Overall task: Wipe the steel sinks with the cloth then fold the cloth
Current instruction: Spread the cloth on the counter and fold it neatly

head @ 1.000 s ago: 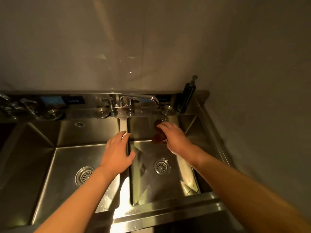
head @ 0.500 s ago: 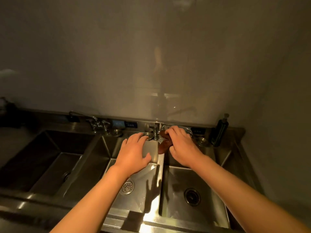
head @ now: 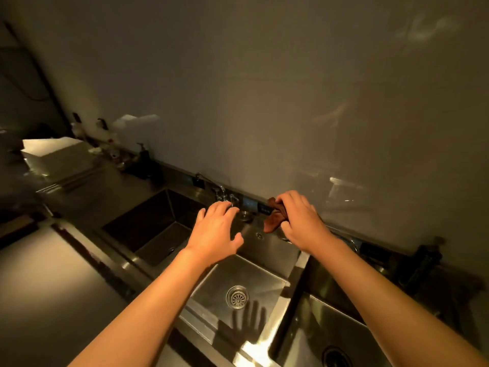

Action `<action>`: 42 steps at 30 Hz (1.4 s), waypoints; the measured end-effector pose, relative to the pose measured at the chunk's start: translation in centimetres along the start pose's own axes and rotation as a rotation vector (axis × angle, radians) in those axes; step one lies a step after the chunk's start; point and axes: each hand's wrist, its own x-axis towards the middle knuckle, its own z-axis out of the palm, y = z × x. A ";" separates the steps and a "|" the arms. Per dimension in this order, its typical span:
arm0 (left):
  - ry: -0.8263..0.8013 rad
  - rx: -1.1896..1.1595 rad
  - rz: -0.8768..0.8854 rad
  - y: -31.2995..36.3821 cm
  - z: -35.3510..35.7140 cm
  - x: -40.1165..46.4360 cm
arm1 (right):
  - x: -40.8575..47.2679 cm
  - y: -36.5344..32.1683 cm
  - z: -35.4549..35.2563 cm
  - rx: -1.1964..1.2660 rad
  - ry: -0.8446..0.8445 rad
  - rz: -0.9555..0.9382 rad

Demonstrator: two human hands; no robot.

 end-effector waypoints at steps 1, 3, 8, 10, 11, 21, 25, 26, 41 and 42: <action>0.012 0.007 -0.028 -0.6 -0.5 -0.3 | 0.5 -0.5 0.2 0.007 -0.009 -0.017; 0.027 0.018 -0.084 -2.0 -1.4 -1.1 | 1.5 -1.9 0.6 0.027 -0.026 -0.056; 0.053 0.026 -0.203 -6.5 -3.2 -3.3 | 4.1 -6.3 2.2 0.052 -0.036 -0.164; 0.064 0.029 -0.232 -8.3 -4.0 -4.0 | 5.1 -8.2 3.0 0.047 -0.037 -0.192; 0.071 0.030 -0.241 -9.2 -4.4 -4.2 | 5.7 -9.2 3.4 0.043 -0.036 -0.203; 0.072 0.022 -0.283 -21.4 -7.8 -6.5 | 10.5 -19.7 7.6 0.077 -0.044 -0.213; 0.075 0.025 -0.293 -26.6 -9.6 -7.3 | 12.3 -24.5 9.1 0.048 -0.038 -0.224; 0.080 0.024 -0.294 -27.7 -10.2 -7.5 | 12.8 -25.8 9.4 0.040 -0.031 -0.233; 0.240 -0.068 -0.318 -43.1 -16.8 -14.1 | 18.9 -44.8 16.3 0.038 -0.039 -0.408; 0.246 -0.063 -0.323 -44.0 -17.0 -14.5 | 19.2 -45.8 16.8 0.049 -0.050 -0.414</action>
